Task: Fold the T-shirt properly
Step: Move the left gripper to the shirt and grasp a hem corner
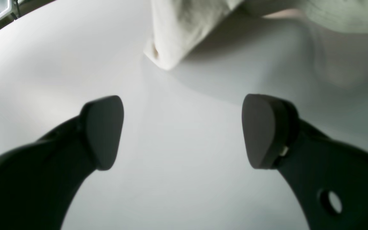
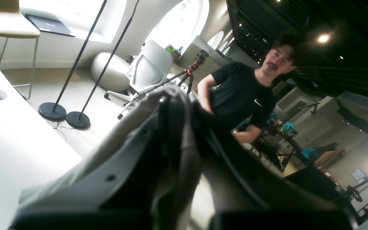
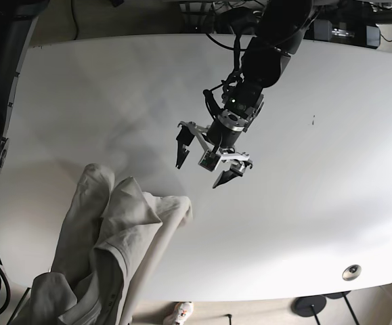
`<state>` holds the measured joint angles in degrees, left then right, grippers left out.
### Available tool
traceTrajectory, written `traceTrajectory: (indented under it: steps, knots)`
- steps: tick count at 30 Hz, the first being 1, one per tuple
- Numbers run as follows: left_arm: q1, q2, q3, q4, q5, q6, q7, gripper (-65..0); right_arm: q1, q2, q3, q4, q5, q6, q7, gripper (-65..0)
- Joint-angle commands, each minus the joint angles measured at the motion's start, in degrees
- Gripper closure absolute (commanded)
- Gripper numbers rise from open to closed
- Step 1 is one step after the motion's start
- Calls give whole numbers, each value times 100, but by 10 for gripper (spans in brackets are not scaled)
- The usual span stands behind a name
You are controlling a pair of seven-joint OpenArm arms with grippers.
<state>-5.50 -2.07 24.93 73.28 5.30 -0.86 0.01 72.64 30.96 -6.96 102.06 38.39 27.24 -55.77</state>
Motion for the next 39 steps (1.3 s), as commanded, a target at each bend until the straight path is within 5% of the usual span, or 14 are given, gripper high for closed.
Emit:
traceTrajectory:
  steps: [1,25,28,34,35,37,39]
  knots:
    - [-351,132,0,-264,-25,38,-164,-540,216,29,59,40,-19,-30,175,-19]
    - [-2910,870,0,-4791,-16,-375,-2555,-539,216,29,68,49,-2,-30,183,-19]
    - [-3156,1107,0,-5424,-16,-700,-3038,-537,216,29,68,49,-2,-30,192,-19]
    - [-3173,1107,-9,-5530,-7,-753,-3038,-529,216,20,68,49,-11,-30,192,-19]
    - [-3173,1107,-9,-5530,-7,-753,-3038,-506,216,29,68,49,-2,-30,192,-19]
    - [-3173,1107,-9,-5539,-7,-753,-3038,-354,216,29,68,49,7,-30,192,-19]
    - [-3173,1107,-27,-5539,-7,-744,-3038,-126,216,29,68,49,7,-30,192,-19]
